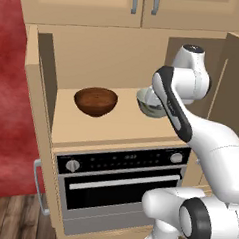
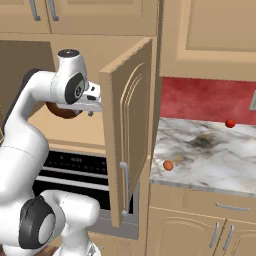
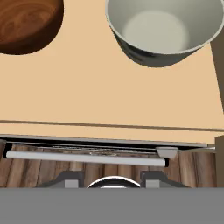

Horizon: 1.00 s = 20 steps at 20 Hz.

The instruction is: Pick both bowls and place them on the counter. Then place the lime in one bowl and place the egg in the other bowl.

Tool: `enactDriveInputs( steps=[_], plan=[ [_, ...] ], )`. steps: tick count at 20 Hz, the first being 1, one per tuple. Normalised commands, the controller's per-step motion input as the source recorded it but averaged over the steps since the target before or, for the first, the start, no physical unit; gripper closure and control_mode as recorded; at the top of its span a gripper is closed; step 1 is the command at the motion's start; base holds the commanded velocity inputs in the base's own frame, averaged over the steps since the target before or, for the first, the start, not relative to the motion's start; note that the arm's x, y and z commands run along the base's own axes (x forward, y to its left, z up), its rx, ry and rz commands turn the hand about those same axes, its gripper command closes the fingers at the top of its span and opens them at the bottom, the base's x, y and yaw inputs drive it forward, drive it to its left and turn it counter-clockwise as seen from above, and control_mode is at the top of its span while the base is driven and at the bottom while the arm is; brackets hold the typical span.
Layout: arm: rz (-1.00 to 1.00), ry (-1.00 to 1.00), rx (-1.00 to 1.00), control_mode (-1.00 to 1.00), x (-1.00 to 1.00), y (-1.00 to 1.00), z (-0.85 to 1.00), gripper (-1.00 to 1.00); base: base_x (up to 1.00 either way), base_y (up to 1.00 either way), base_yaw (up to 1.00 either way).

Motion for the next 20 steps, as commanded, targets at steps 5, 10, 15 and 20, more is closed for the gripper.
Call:
enactDriveInputs(
  steps=[5,10,15,20],
  plan=[
    [0.02,0.0,0.0,-1.0,0.03,0.03,-0.01,-1.0,0.0,0.0,0.0],
    [0.07,-0.05,-0.1,-1.0,0.0,-0.06,-0.06,-1.0,0.0,0.0,0.0],
    [0.09,-0.05,-0.23,-1.0,0.12,-0.11,-0.1,-1.0,0.0,0.0,0.0],
    [0.18,-0.02,-0.44,-1.0,0.19,0.06,-0.08,-1.0,0.0,0.0,0.0]
  ],
)
